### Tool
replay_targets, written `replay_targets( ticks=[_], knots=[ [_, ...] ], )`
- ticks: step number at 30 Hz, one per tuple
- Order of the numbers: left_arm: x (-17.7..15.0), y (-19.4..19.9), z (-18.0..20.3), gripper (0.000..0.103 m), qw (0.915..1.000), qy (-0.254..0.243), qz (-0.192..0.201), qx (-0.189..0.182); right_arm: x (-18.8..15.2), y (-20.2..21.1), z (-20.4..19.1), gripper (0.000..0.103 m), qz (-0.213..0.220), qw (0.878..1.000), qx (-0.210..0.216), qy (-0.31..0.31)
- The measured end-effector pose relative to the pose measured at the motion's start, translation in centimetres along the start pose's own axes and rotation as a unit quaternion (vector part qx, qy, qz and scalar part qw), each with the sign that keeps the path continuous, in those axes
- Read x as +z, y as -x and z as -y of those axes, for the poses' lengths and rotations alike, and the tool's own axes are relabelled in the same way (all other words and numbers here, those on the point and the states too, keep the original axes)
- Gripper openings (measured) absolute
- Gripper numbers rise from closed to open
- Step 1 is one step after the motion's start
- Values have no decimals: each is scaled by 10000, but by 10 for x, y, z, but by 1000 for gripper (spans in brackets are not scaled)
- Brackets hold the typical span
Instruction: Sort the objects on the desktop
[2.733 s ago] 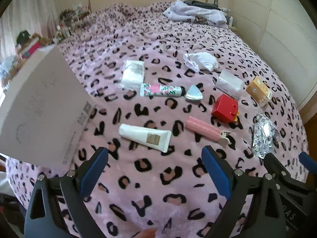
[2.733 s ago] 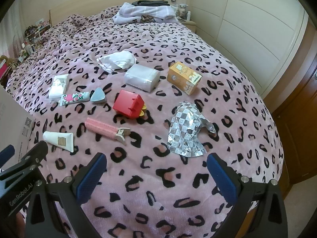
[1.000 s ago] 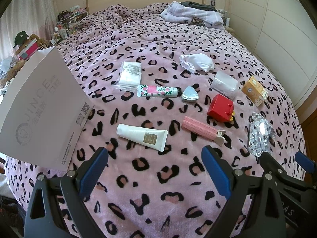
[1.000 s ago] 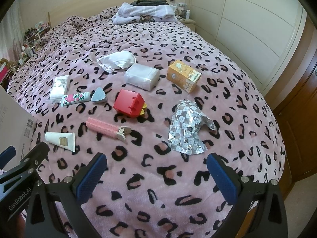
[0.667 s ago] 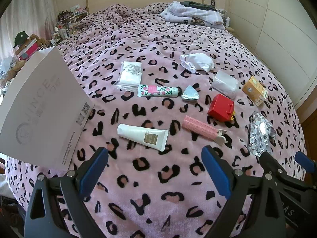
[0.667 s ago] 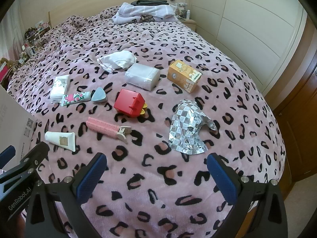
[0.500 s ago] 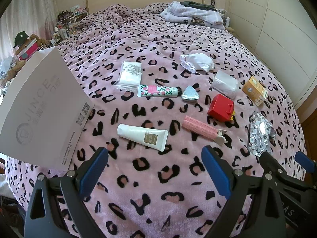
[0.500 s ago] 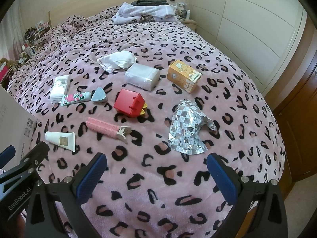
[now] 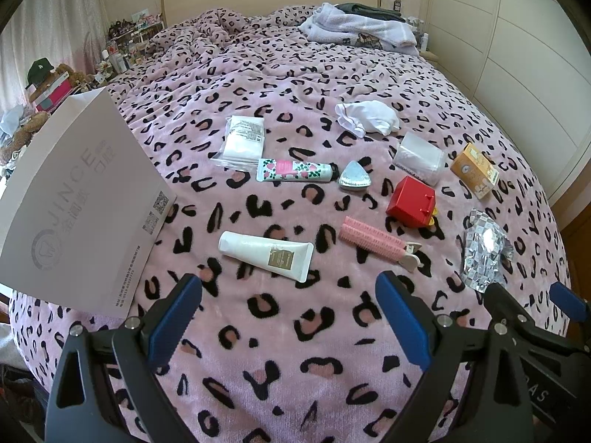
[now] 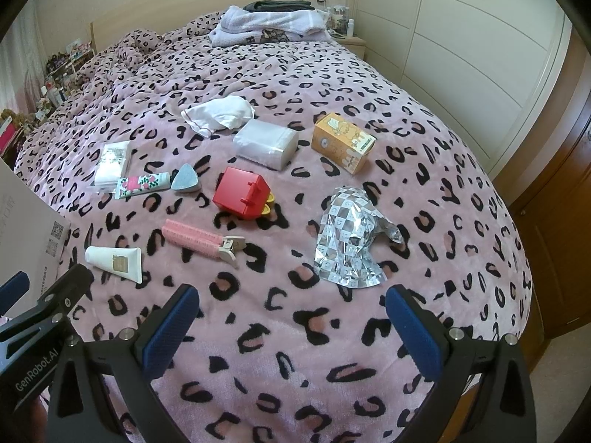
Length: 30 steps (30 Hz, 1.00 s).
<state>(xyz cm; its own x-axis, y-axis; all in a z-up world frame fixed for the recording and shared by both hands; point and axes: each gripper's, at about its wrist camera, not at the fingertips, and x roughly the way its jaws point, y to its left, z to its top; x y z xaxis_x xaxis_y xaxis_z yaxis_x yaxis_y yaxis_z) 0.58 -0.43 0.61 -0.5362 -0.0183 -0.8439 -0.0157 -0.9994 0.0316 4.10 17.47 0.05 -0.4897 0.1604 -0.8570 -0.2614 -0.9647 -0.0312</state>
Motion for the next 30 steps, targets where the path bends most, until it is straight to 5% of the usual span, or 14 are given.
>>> replay_targets(
  ticks=[30],
  knots=[
    [4, -4, -12, 96, 9999, 4, -63, -141, -1, 0, 1, 103, -7, 9999, 59, 93]
  ],
)
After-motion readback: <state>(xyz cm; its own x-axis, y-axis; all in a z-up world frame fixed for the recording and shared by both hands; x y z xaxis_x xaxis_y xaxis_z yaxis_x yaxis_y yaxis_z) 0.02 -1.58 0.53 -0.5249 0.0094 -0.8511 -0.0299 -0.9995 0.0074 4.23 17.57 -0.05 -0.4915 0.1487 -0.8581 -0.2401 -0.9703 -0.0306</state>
